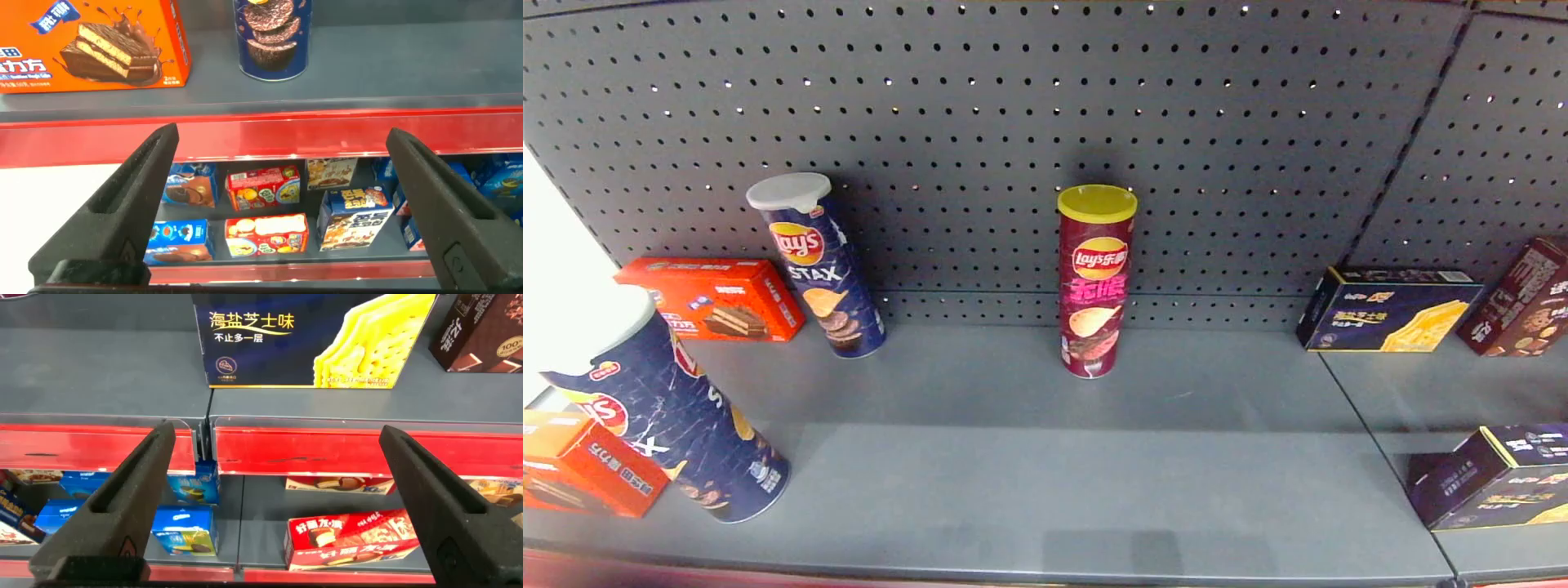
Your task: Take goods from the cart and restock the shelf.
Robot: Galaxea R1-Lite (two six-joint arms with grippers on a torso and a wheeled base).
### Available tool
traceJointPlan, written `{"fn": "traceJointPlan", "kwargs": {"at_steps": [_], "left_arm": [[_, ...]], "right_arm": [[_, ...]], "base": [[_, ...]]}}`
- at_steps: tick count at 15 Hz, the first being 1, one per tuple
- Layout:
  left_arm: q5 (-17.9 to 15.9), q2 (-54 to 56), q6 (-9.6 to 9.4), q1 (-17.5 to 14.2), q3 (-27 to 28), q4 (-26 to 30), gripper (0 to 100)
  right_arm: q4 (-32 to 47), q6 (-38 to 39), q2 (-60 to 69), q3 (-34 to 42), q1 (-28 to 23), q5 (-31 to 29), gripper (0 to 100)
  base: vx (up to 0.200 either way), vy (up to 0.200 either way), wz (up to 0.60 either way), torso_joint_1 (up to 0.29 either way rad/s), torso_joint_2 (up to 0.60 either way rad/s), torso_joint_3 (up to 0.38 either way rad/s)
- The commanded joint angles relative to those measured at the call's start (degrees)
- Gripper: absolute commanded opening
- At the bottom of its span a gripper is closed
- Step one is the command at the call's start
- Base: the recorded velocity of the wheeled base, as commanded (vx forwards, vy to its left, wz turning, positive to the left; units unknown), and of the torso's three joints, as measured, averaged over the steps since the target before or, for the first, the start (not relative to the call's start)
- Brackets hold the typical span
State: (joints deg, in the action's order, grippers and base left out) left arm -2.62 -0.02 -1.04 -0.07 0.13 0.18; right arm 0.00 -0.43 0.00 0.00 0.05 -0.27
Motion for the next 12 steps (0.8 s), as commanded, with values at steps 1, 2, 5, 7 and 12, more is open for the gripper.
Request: {"fn": "traceJointPlan", "kwargs": {"at_steps": [1, 2, 5, 7, 12], "left_arm": [[0.0, -0.1, -0.02, 0.0, 0.0, 0.0, 100], [0.0, -0.1, -0.02, 0.0, 0.0, 0.0, 100], [0.0, -0.1, -0.02, 0.0, 0.0, 0.0, 100], [0.0, -0.1, -0.02, 0.0, 0.0, 0.0, 100], [0.0, 0.0, -0.02, 0.0, 0.0, 0.0, 100]], "right_arm": [[0.0, 0.0, 0.0, 0.0, 0.0, 0.0, 100], [0.0, 0.0, 0.0, 0.0, 0.0, 0.0, 100], [0.0, 0.0, 0.0, 0.0, 0.0, -0.1, 100], [0.0, 0.0, 0.0, 0.0, 0.0, -0.1, 100], [0.0, 0.0, 0.0, 0.0, 0.0, -0.1, 100]], "base": [[0.000, 0.000, 0.00, 0.000, 0.00, 0.000], [0.000, 0.000, 0.00, 0.000, 0.00, 0.000], [0.000, 0.000, 0.60, 0.002, 0.00, 0.001], [0.000, 0.000, 0.60, 0.007, 0.00, 0.000], [0.000, 0.000, 0.60, 0.003, 0.00, 0.002]]}}
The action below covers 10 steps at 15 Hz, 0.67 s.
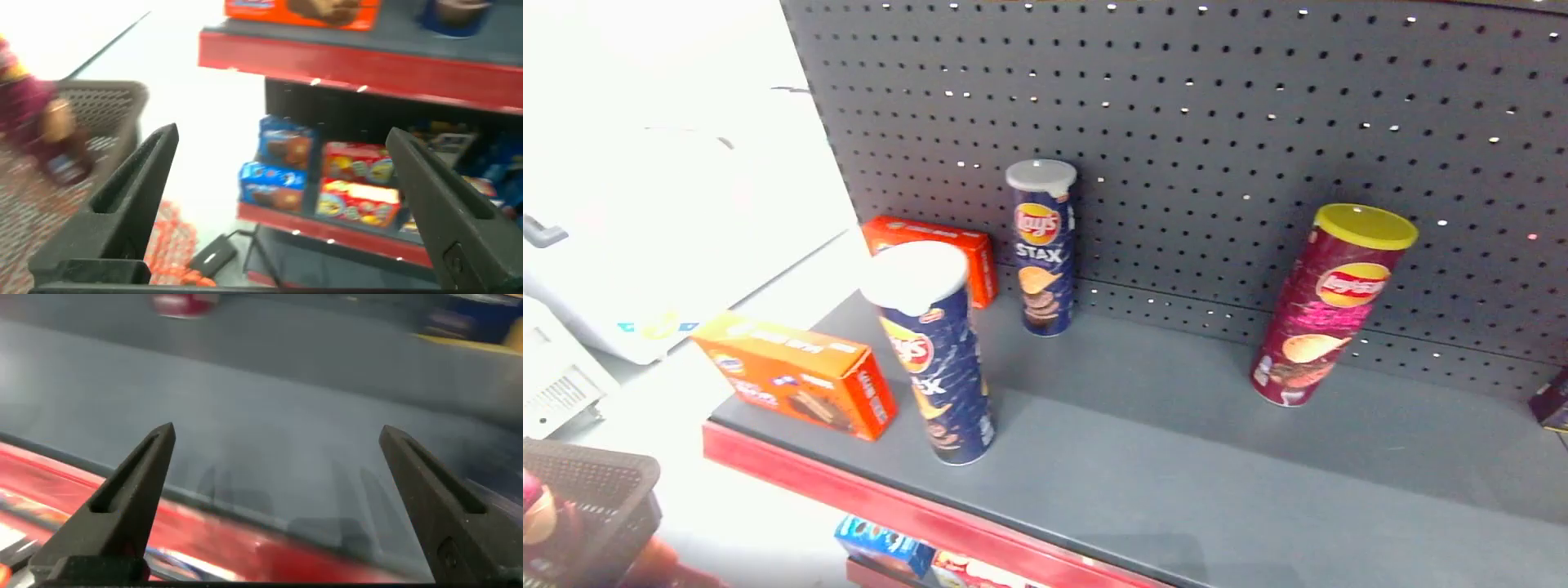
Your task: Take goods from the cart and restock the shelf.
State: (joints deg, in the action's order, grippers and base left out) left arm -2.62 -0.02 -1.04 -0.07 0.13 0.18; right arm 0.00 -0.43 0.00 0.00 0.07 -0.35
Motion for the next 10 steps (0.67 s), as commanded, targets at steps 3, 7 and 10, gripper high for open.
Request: {"fn": "traceJointPlan", "kwargs": {"at_steps": [3, 7, 10], "left_arm": [[0.0, -0.1, -0.11, 0.0, 0.0, 0.0, 100], [0.0, -0.1, -0.11, 0.0, 0.0, 0.0, 100], [-0.1, -0.1, -0.11, 0.0, 0.0, 0.0, 100]], "right_arm": [[0.0, 0.0, 0.0, 0.0, 0.0, 0.0, 100], [0.0, 0.0, 0.0, 0.0, 0.0, -0.1, 100], [0.0, 0.0, 0.0, 0.0, 0.0, 0.0, 100]], "base": [[0.000, 0.000, 0.60, 0.004, 0.00, 0.004], [0.000, 0.000, 0.60, 0.004, 0.00, 0.000], [0.000, 0.000, 0.60, 0.002, 0.00, 0.002]]}}
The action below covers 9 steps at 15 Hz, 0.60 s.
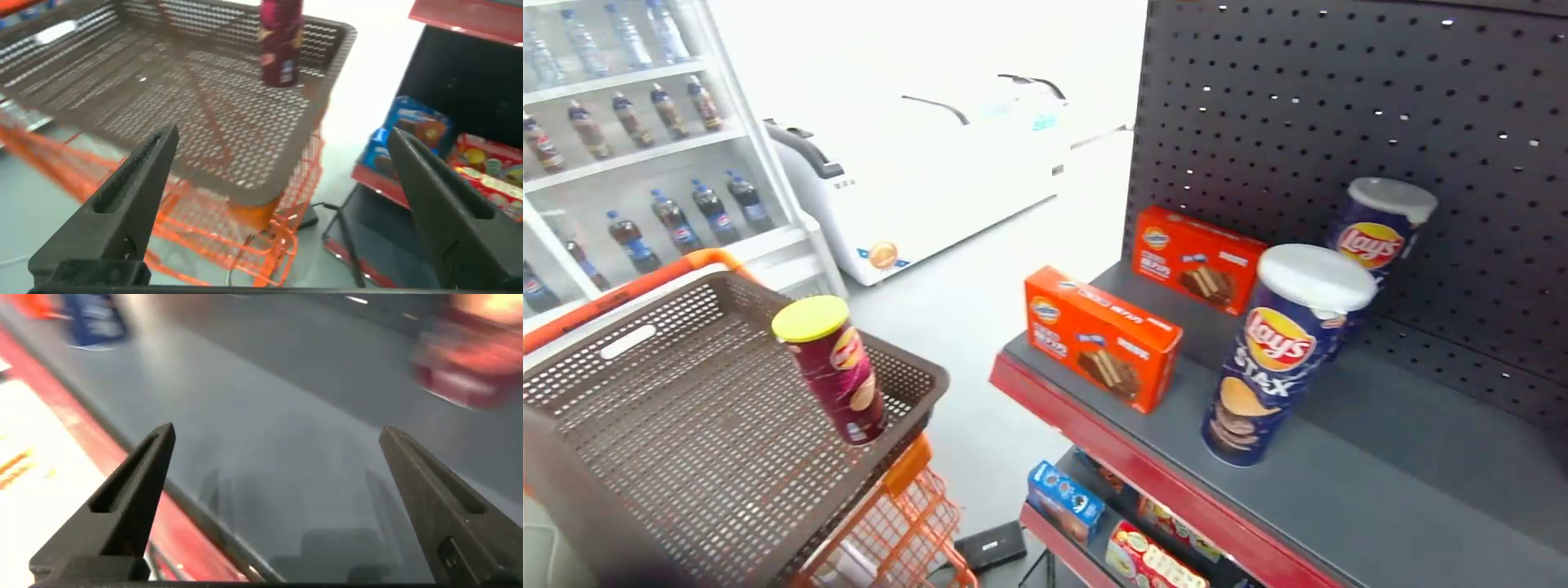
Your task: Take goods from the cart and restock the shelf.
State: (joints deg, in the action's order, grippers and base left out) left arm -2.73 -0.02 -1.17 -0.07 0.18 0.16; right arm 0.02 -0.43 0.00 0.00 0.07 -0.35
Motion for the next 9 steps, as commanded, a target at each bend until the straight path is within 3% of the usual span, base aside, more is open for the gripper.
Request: {"fn": "traceJointPlan", "kwargs": {"at_steps": [1, 9], "left_arm": [[0.0, -0.1, 0.03, 0.0, -0.1, 0.0, 100], [0.0, 0.0, -0.15, 0.0, 0.6, -0.3, 100]], "right_arm": [[0.0, 0.0, 0.0, 0.0, 0.0, 0.0, 100], [0.0, 0.0, 0.0, 0.0, 0.0, -0.1, 100]], "base": [[0.000, 0.000, 0.60, -0.002, 0.00, 0.007], [0.000, 0.000, 0.00, 0.000, 0.00, 0.000]]}}
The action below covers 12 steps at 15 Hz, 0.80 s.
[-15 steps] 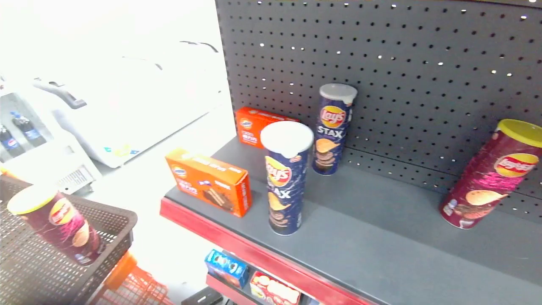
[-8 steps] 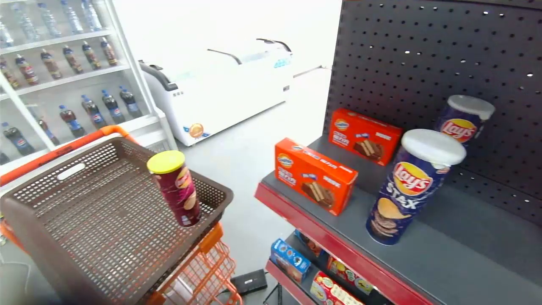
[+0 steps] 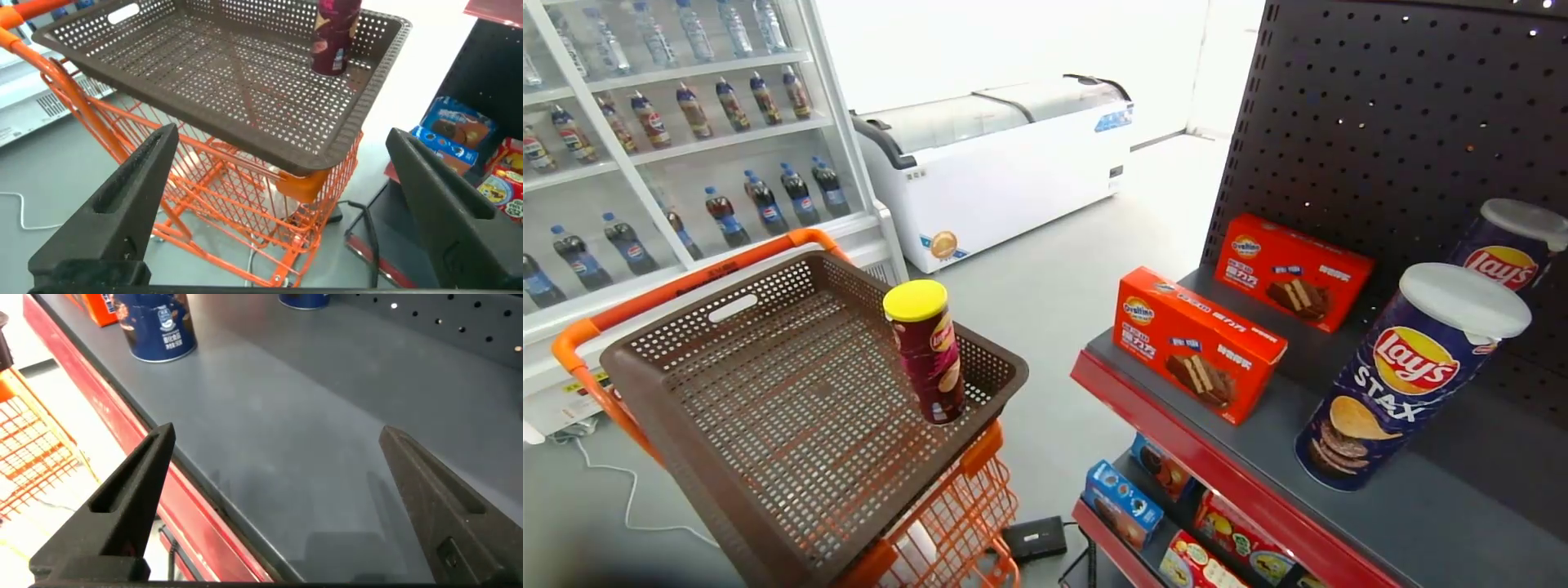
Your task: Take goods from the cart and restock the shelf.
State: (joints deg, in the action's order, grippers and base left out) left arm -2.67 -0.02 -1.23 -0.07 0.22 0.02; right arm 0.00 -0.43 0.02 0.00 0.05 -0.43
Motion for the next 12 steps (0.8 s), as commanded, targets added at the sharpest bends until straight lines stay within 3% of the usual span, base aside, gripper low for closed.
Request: {"fn": "traceJointPlan", "kwargs": {"at_steps": [1, 3, 4, 6, 8, 10, 12], "left_arm": [[-0.3, -0.2, -0.26, 0.0, 3.0, 0.2, 100], [-2.0, -7.9, -0.61, 1.6, 12.2, 2.3, 100], [-3.2, -14.0, -1.93, 2.5, 17.3, 3.0, 100], [-3.2, -24.4, -3.95, 2.5, 20.3, 2.4, 100], [-3.1, -33.2, -4.04, 2.5, 21.8, 1.6, 100], [-3.5, -40.3, -4.13, 2.9, 22.8, -3.0, 100], [-5.0, -51.4, -3.78, 8.2, 22.9, -13.9, 100]], "right_arm": [[0.0, 0.0, 0.0, 0.0, 0.0, 0.1, 100], [0.0, 0.0, 0.0, 0.0, 0.0, 0.1, 100], [0.0, 0.0, 0.0, 0.0, 0.0, 0.1, 100], [0.0, 0.0, 0.0, 0.0, 0.0, 0.0, 100], [0.0, 0.0, 0.0, 0.0, 0.0, 0.0, 100], [0.0, 0.0, 0.0, 0.0, 0.0, 0.1, 100], [0.0, 0.0, 0.0, 0.0, 0.0, 0.1, 100]], "base": [[0.000, 0.000, 0.00, 0.000, 0.00, 0.000], [0.000, 0.000, 0.00, 0.000, 0.00, 0.000], [0.000, 0.000, 0.00, 0.000, 0.00, 0.000], [0.000, 0.000, 0.00, 0.000, 0.00, 0.000], [0.000, 0.000, 0.00, 0.000, 0.00, 0.000], [0.000, 0.000, 0.00, 0.000, 0.00, 0.000], [0.000, 0.000, 0.00, 0.000, 0.00, 0.000]]}}
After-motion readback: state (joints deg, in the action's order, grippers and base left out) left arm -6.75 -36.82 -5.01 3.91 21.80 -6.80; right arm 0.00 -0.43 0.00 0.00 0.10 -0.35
